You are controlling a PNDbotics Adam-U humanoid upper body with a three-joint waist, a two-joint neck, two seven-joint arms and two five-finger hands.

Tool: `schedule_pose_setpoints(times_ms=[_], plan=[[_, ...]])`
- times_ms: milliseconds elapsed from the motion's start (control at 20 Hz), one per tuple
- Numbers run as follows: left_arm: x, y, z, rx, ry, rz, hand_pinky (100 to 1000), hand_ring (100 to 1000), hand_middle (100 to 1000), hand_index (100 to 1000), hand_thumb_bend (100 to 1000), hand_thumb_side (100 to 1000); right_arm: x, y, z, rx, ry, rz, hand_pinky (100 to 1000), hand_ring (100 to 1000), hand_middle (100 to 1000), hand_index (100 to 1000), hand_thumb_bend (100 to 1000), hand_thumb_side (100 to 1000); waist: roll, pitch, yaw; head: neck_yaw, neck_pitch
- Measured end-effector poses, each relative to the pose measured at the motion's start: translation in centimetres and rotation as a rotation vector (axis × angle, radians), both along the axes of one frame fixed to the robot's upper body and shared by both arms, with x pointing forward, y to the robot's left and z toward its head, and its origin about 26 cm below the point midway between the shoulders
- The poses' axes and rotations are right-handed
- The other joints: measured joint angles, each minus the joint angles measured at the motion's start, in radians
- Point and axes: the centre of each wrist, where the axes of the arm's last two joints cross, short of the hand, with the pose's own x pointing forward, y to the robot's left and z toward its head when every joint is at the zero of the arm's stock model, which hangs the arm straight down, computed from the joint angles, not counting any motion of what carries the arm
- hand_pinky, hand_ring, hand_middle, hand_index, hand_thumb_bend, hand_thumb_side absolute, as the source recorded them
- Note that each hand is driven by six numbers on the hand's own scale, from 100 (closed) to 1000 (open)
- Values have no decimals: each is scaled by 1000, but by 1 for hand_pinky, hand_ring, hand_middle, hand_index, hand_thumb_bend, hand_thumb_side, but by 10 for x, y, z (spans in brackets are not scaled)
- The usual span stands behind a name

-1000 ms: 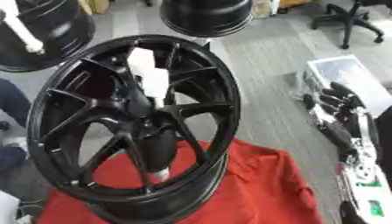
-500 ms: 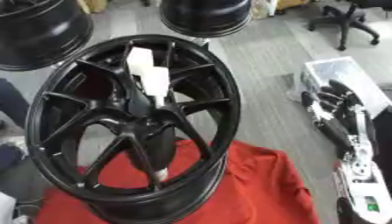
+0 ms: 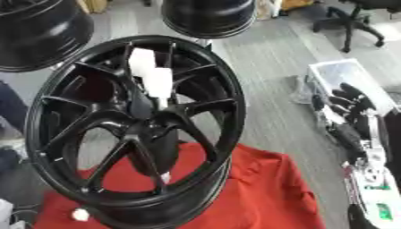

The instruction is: Pull the pin out of the wheel hub.

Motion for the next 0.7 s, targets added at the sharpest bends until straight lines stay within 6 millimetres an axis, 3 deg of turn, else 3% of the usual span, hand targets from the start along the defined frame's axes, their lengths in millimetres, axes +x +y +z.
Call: schedule_pose_setpoints(times_ms=[250, 700], plan=[[1, -28, -5, -144, -188, 17, 711, 966, 810, 742, 325, 766, 0, 1, -1, 6, 0, 0, 818, 791, 727, 831, 581, 374, -5, 1, 6, -2, 0], [7, -91, 10, -456, -580, 4, 696, 961, 792, 713, 315, 801, 1, 5, -1, 18, -4, 3, 818, 791, 727, 831, 581, 373, -22, 12, 11, -4, 0]])
